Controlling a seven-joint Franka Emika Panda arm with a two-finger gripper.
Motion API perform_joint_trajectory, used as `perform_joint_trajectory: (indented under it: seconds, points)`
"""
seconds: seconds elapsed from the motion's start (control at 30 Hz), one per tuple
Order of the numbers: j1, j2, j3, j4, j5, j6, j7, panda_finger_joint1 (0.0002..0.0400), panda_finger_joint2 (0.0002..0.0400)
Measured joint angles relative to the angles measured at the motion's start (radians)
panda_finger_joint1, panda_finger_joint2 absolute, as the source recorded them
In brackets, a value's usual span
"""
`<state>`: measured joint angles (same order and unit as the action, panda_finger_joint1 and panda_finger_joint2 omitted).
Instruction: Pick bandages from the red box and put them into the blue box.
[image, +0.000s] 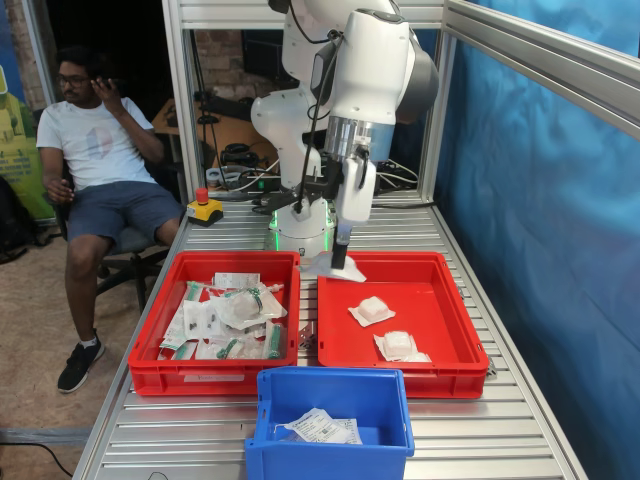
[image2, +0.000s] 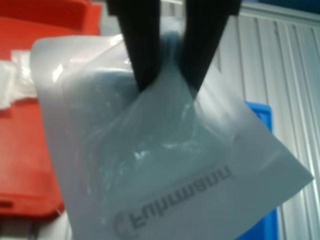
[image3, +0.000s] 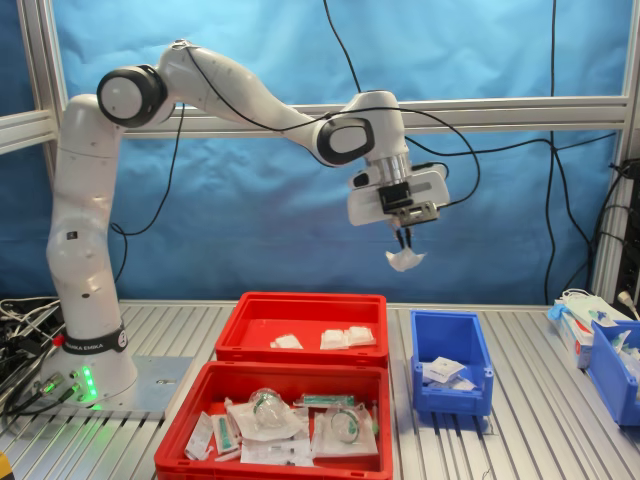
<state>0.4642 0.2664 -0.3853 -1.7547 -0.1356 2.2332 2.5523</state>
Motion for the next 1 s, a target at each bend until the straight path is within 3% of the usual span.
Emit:
perform_joint_trajectory:
  seconds: [0.5,1.0]
  points:
    - [0.000,0.212,-0.076,0.206,0.030,0.005,0.000,0.0027,0.0027]
    - [0.000,0.337,-0.112,0.264,0.045,0.033,0.000,0.0027,0.0027]
